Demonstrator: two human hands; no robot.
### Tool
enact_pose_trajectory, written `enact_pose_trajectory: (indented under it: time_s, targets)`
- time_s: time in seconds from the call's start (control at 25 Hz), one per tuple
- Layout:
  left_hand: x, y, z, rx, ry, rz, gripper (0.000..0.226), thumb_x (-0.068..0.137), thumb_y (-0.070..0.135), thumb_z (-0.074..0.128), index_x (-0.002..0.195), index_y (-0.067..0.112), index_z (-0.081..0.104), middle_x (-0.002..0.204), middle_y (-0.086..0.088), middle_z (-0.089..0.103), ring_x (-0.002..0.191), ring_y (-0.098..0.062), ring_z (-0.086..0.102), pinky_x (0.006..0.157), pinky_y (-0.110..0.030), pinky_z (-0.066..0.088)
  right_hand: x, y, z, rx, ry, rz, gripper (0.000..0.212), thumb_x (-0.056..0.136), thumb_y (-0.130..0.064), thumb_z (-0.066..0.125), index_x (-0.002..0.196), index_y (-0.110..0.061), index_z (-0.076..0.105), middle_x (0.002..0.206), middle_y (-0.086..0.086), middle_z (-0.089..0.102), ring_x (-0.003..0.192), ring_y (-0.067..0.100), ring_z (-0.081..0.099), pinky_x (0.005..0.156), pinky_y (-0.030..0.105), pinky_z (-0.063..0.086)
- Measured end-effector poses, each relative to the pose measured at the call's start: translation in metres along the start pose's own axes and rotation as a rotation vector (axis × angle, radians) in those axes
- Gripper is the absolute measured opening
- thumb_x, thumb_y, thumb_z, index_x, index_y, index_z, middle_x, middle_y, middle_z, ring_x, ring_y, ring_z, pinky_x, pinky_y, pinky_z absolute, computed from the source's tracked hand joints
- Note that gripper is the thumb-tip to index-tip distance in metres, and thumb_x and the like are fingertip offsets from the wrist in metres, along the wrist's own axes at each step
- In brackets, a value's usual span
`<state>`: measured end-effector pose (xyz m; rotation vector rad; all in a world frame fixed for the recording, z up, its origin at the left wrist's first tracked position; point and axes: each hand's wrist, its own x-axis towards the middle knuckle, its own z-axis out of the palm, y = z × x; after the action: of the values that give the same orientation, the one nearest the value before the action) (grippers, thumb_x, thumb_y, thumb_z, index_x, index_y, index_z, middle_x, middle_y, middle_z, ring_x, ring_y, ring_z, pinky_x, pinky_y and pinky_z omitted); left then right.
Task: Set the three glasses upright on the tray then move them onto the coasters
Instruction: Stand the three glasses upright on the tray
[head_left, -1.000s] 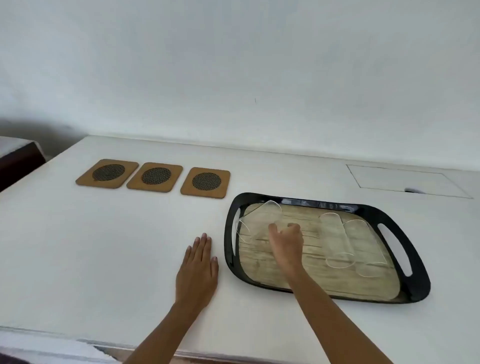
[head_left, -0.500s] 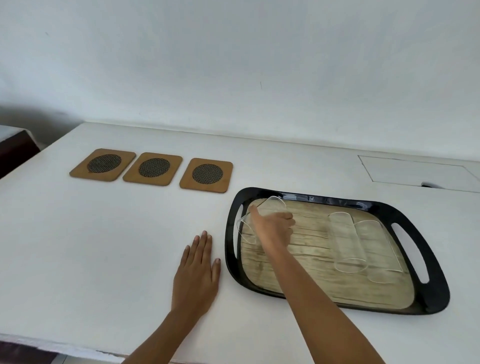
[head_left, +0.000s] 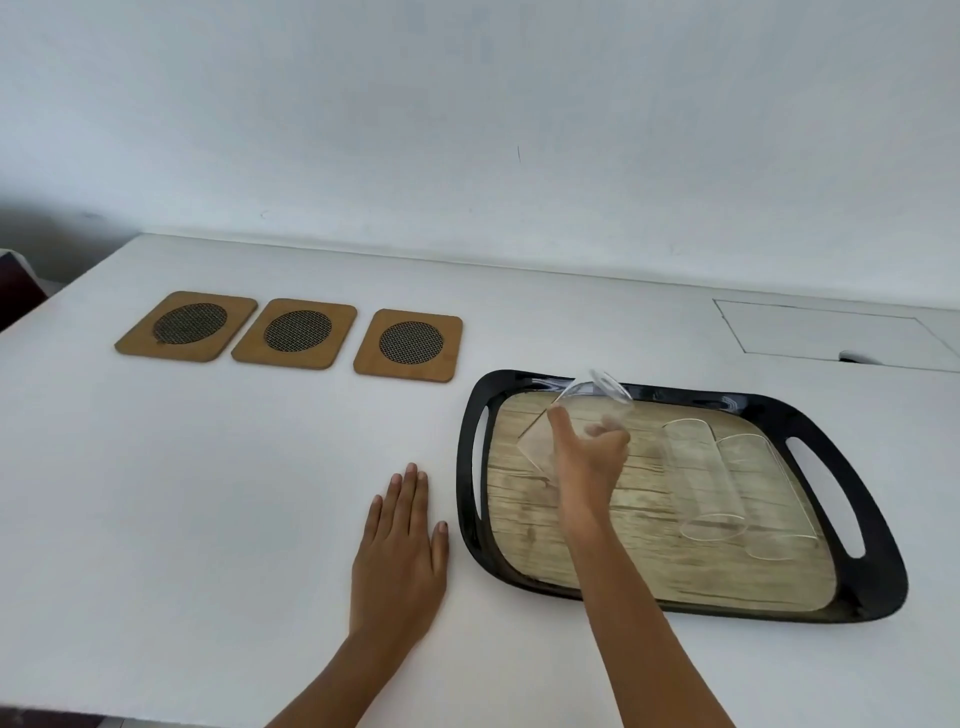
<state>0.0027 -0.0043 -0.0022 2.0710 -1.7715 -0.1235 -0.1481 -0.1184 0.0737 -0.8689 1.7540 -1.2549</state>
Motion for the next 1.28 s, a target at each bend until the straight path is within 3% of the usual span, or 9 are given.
enact_pose_trajectory:
  time_s: [0.08, 0.2, 0.4, 0.56, 0.76, 1.0, 1.28]
  targets:
    - [0.000, 0.000, 0.000, 0.005, -0.009, -0.001, 0.066, 0.090, 0.043, 0.004, 0.148, 0.014, 0.008, 0.159, 0.000, 0.008, 0.146, -0.013, 0.003, 0.119, -0.031, 0.002, -0.009, 0.001, -0.008, 0.085, 0.063, -0.250, 0.061, 0.076, -0.028, 0.080, 0.121, -0.014, 0.041, 0.120, 0.002, 0.042, 0.102, 0.020, 0.062, 0.080, 0.035, 0.058]
    - [0.000, -0.001, 0.000, 0.004, -0.016, -0.006, 0.066, 0.089, 0.043, 0.003, 0.149, 0.014, 0.006, 0.159, 0.000, 0.006, 0.146, -0.013, 0.001, 0.121, -0.032, 0.003, -0.019, 0.009, -0.010, 0.039, 0.033, -0.538, 0.072, 0.072, -0.019, 0.085, 0.128, -0.011, 0.040, 0.124, 0.003, 0.040, 0.106, 0.017, 0.059, 0.094, 0.027, 0.052]
    - [0.000, 0.001, -0.002, -0.022, -0.011, -0.002, 0.065, 0.090, 0.042, 0.008, 0.148, 0.012, 0.013, 0.158, -0.003, 0.012, 0.146, -0.016, 0.007, 0.118, -0.031, 0.002, -0.020, 0.028, 0.004, -0.100, -0.052, -0.653, 0.070, 0.072, -0.022, 0.084, 0.126, -0.010, 0.041, 0.121, 0.005, 0.039, 0.106, 0.024, 0.055, 0.091, 0.014, 0.046]
    - [0.000, -0.001, -0.001, -0.012, -0.027, -0.004, 0.064, 0.091, 0.042, 0.008, 0.148, 0.014, 0.006, 0.159, 0.000, 0.006, 0.146, -0.013, 0.001, 0.119, -0.031, 0.000, -0.019, 0.035, 0.012, -0.156, -0.074, -0.677, 0.069, 0.073, -0.027, 0.082, 0.126, -0.011, 0.041, 0.120, 0.003, 0.038, 0.101, 0.016, 0.052, 0.080, 0.000, 0.041]
    - [0.001, 0.000, -0.002, -0.021, -0.033, -0.008, 0.065, 0.090, 0.042, 0.006, 0.148, 0.014, 0.007, 0.159, -0.001, 0.007, 0.146, -0.014, 0.002, 0.120, -0.033, 0.004, -0.021, 0.034, 0.019, -0.207, -0.058, -0.688, 0.070, 0.073, -0.027, 0.083, 0.126, -0.007, 0.042, 0.120, 0.006, 0.040, 0.098, 0.004, 0.046, 0.074, 0.006, 0.044]
    - [0.001, 0.001, -0.003, -0.018, -0.023, 0.003, 0.065, 0.090, 0.042, 0.007, 0.148, 0.013, 0.010, 0.158, -0.003, 0.011, 0.146, -0.016, 0.006, 0.119, -0.032, 0.002, -0.024, 0.036, 0.022, -0.245, -0.037, -0.708, 0.075, 0.071, -0.025, 0.085, 0.128, -0.001, 0.042, 0.123, 0.011, 0.042, 0.105, 0.018, 0.052, 0.081, 0.026, 0.055]
    - [0.000, 0.000, -0.003, -0.028, -0.033, 0.002, 0.065, 0.090, 0.042, 0.006, 0.148, 0.014, 0.007, 0.159, -0.001, 0.008, 0.146, -0.014, 0.002, 0.121, -0.034, 0.005, -0.025, 0.039, 0.021, -0.278, -0.030, -0.714, 0.078, 0.073, -0.034, 0.082, 0.131, -0.003, 0.039, 0.125, 0.012, 0.041, 0.109, 0.020, 0.052, 0.085, 0.029, 0.055]
